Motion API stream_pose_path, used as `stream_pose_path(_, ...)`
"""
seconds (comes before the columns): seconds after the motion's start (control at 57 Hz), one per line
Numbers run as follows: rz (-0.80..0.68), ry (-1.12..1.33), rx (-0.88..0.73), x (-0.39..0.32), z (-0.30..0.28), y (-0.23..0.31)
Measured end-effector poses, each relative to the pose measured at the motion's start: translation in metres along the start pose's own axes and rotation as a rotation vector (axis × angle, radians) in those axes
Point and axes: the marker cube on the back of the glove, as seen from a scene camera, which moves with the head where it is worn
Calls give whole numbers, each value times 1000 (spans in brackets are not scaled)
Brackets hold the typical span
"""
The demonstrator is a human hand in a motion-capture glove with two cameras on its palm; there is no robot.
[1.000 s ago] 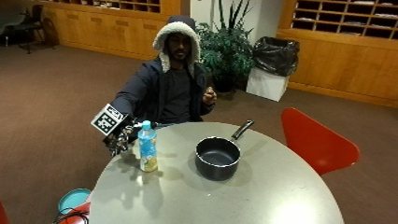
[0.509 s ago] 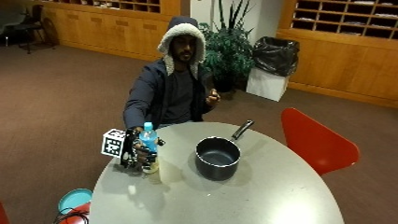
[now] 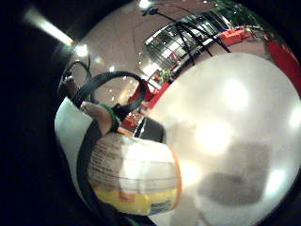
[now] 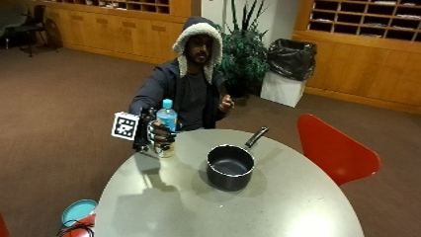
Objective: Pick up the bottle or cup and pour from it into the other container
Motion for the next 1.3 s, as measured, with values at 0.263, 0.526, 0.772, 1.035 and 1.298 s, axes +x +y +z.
stream_pose_path(0.263, 14, 267, -119, -48, 55, -26)
stream_pose_path(0.526, 83, 640, -395, -41, 114, -12)
stream_pose_path(0.772, -27, 1012, -618, -29, 151, -17)
stream_pose_path(1.035, -152, 1447, -786, -35, 171, -39)
stream_pose_path(1.298, -242, 1630, -836, -33, 189, -36)
